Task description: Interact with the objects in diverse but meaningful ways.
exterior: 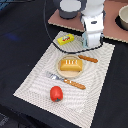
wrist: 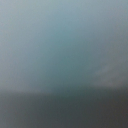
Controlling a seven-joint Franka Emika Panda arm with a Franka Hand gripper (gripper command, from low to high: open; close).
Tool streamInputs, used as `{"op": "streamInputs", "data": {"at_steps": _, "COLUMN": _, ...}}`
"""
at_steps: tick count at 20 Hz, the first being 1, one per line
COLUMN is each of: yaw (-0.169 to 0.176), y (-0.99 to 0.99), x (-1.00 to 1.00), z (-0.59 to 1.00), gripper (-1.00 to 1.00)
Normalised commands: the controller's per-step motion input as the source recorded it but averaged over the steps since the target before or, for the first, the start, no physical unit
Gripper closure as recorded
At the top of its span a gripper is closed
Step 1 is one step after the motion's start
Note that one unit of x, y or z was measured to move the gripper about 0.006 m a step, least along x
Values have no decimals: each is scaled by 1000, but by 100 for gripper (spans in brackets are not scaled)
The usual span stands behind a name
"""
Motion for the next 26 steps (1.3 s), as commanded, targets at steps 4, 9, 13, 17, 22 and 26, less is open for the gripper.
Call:
{"op": "streamInputs", "data": {"at_steps": 4, "yaw": -43, "y": 23, "x": 50, "z": 755, "gripper": 100}}
{"op": "streamInputs", "data": {"at_steps": 9, "yaw": -80, "y": -300, "x": -404, "z": 741, "gripper": 100}}
{"op": "streamInputs", "data": {"at_steps": 13, "yaw": -70, "y": -382, "x": -578, "z": 539, "gripper": 100}}
{"op": "streamInputs", "data": {"at_steps": 17, "yaw": -76, "y": -349, "x": -547, "z": 396, "gripper": 100}}
{"op": "streamInputs", "data": {"at_steps": 22, "yaw": -55, "y": -391, "x": -556, "z": 243, "gripper": 100}}
{"op": "streamInputs", "data": {"at_steps": 26, "yaw": -27, "y": -485, "x": -561, "z": 101, "gripper": 100}}
